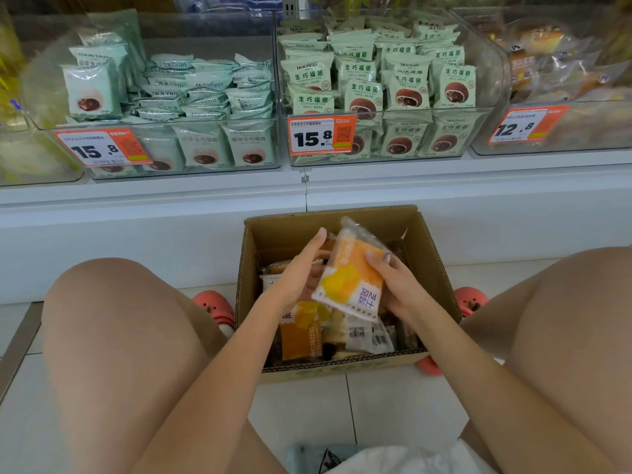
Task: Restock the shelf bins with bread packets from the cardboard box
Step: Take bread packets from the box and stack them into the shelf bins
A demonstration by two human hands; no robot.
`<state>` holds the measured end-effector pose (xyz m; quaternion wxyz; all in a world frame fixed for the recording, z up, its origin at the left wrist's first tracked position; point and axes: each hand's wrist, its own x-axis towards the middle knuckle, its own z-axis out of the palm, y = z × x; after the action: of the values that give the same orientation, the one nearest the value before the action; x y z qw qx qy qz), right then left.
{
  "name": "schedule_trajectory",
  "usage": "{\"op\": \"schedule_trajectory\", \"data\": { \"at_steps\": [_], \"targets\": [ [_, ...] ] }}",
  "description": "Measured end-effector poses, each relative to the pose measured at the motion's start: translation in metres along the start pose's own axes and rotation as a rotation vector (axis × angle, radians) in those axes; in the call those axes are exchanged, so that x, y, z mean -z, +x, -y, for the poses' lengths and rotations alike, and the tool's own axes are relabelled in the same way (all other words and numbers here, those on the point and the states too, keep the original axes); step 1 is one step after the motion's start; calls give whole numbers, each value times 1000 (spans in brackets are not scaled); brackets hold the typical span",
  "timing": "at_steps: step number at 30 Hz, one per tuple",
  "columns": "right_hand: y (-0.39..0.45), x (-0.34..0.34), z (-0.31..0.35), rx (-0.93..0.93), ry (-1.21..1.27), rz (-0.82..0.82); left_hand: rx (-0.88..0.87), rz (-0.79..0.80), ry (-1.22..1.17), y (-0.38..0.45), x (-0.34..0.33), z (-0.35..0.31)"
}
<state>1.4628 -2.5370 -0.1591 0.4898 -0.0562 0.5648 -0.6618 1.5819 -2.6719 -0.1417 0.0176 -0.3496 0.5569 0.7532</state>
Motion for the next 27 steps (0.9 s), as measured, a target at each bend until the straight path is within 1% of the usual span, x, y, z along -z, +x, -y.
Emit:
{"op": "schedule_trajectory", "data": {
  "at_steps": [2,3,5,7,8,9,11,13,17,19,20,21,23,25,27],
  "targets": [
    [0,-4,4,63,-284,-20,43,26,-37,0,-2,1],
    [0,-5,4,79,-347,-31,43,-6,-50,1,-3,2],
    [0,-7,2,60,-304,-42,32,-112,-125,7,-3,6],
    [-3,-6,-1,-35,-274,-13,4,-202,-272,9,-1,6],
    [-5,-4,-1,-96,-287,23,-18,-218,-366,10,1,5],
    [-6,-2,-2,-152,-260,57,-43,-221,-449,12,4,3],
    [-6,2,-6,-212,-98,68,-84,-221,-554,15,5,0],
    [-5,5,-9,-200,38,20,-110,-197,-590,15,3,-2],
    [2,7,-8,-125,234,-120,-212,-100,-553,8,2,-6],
    [4,10,-6,-106,316,-180,-194,-89,-557,3,5,-8],
    [6,12,-6,-105,339,-188,-170,-96,-527,2,6,-9],
    [9,13,-6,-101,344,-197,-149,-116,-447,2,6,-9],
    [13,13,-7,-80,291,-262,-115,-177,-198,2,2,-9],
    [13,12,-9,-32,164,-320,-110,-253,52,4,-1,-6],
    [8,8,-7,48,-6,-332,-173,-312,217,3,-4,-2]
  ]
}}
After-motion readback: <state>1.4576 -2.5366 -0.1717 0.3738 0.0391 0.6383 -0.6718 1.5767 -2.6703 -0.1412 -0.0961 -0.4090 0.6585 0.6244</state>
